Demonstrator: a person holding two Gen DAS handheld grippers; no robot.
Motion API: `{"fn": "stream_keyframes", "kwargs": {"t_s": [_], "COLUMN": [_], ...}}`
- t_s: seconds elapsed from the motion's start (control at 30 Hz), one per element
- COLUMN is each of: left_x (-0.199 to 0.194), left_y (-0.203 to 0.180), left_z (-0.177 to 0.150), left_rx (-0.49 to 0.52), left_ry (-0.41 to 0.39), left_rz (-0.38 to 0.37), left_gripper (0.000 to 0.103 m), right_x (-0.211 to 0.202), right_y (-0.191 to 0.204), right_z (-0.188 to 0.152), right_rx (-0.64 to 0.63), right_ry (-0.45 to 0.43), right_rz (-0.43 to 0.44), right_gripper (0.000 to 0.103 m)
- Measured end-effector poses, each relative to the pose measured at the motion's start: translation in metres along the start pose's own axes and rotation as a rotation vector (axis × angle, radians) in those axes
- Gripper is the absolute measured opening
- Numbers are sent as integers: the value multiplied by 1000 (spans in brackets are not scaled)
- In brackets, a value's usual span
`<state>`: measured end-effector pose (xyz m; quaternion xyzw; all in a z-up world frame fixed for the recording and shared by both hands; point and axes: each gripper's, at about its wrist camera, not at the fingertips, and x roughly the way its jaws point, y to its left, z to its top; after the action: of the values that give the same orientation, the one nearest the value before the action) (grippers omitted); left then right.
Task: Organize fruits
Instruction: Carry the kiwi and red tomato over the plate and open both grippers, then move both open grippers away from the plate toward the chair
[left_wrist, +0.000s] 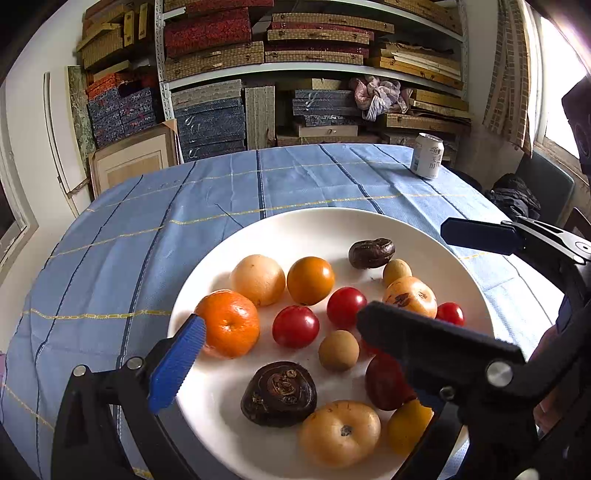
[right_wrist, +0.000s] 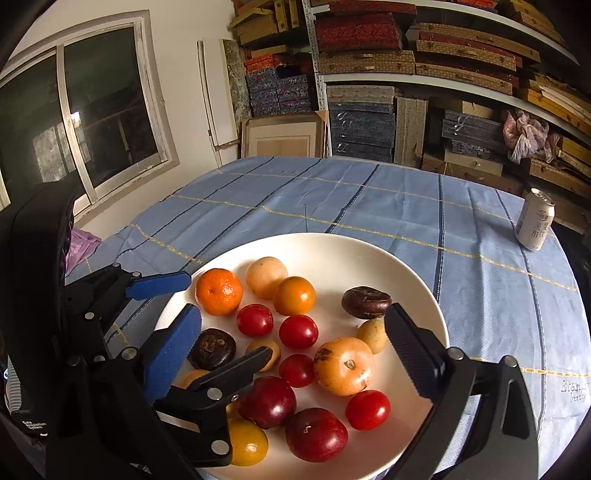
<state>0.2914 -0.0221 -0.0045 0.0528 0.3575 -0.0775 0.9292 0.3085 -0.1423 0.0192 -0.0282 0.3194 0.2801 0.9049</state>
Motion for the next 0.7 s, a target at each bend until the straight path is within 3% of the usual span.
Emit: {"fn": "stream_keyframes", "kwargs": {"t_s": [0.53,0.7], "left_x": [-2,-23], "left_y": [4,15], "left_z": [-3,-6], "left_rx": [13,-2], "left_ry": [20,-2], "left_rz": [-4,-10], "left_gripper": [99,99], "right_x": [-5,-10], "right_y": [-2,10], "right_z": [-3,-6], "right_rx": [61,63], "right_ry": [4,-3], "right_rz": [28,19], "right_gripper": [98,98]}}
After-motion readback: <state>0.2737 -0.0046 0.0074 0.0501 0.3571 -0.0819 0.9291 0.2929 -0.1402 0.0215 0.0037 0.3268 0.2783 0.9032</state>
